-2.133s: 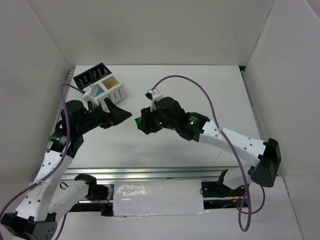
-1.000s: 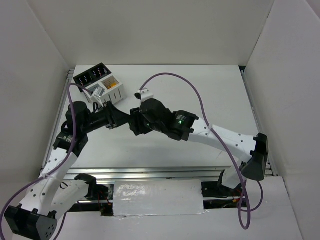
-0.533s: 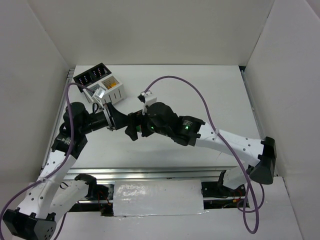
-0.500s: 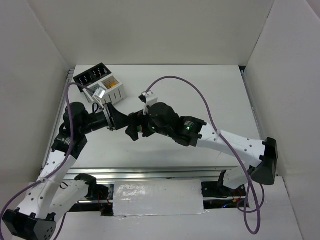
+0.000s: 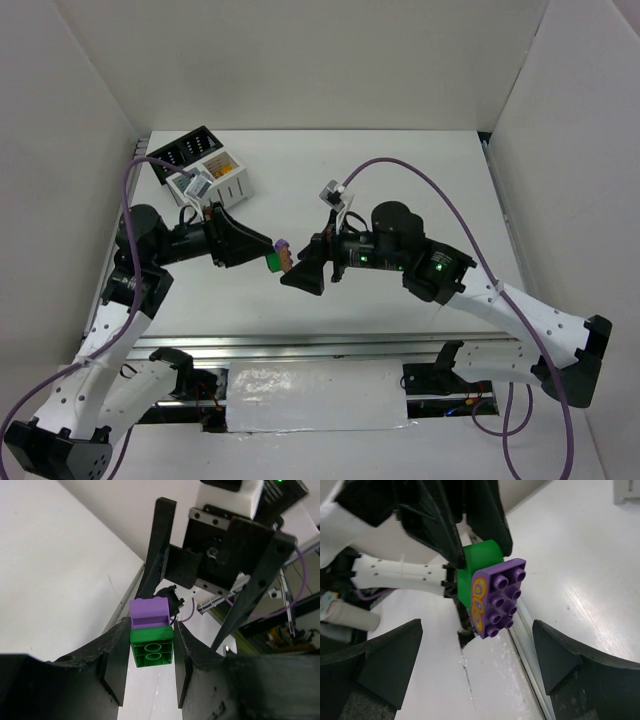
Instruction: Sort the legos into containers by color
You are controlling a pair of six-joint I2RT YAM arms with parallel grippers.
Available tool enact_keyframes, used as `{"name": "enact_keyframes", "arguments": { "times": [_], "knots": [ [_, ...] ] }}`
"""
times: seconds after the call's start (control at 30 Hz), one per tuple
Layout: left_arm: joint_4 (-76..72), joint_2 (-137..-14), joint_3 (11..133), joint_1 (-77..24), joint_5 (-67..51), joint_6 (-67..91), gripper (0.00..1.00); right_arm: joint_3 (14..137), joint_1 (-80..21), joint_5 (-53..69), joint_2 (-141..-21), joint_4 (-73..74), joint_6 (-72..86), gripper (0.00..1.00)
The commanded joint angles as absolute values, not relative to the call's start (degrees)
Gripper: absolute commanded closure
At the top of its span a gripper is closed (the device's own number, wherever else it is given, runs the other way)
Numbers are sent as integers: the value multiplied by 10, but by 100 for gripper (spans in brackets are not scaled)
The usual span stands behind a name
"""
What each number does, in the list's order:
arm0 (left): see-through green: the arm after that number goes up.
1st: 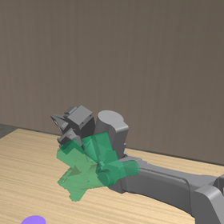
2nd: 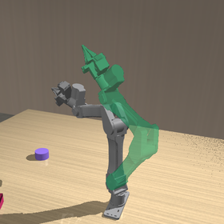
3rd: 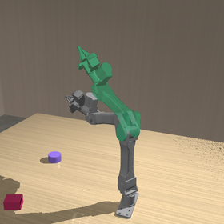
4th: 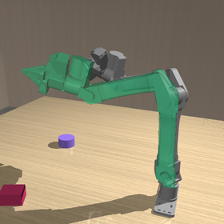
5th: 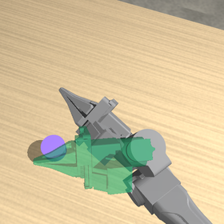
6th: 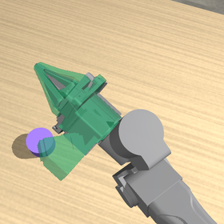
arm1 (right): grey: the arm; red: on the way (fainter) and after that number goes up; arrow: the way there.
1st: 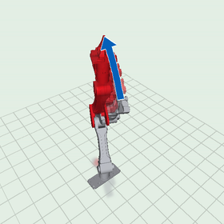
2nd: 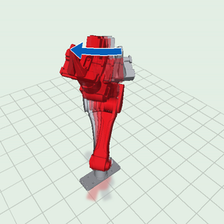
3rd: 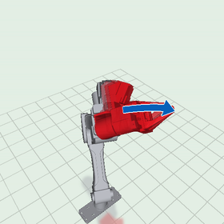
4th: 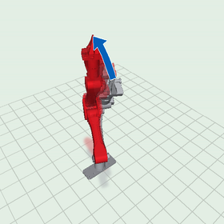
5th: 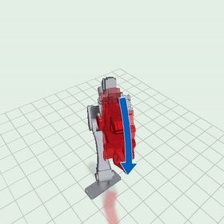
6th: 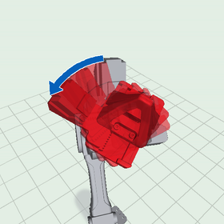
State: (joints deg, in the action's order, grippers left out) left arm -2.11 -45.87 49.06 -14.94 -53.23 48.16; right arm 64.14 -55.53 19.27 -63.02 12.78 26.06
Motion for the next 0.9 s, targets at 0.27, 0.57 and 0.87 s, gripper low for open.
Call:
{"name": "enact_keyframes", "arguments": {
  "times": [0.27,0.57,0.87],
  "knots": [
    [-234,-427,465,-153,-655,532,100,613,-492,402,-605,-11,319,8],
    [-242,-435,454,-153,-656,545,100,636,-507,412,-647,-36,332,22],
    [-251,-443,454,-154,-652,549,100,640,-519,429,-674,-80,351,82]
  ]
}}
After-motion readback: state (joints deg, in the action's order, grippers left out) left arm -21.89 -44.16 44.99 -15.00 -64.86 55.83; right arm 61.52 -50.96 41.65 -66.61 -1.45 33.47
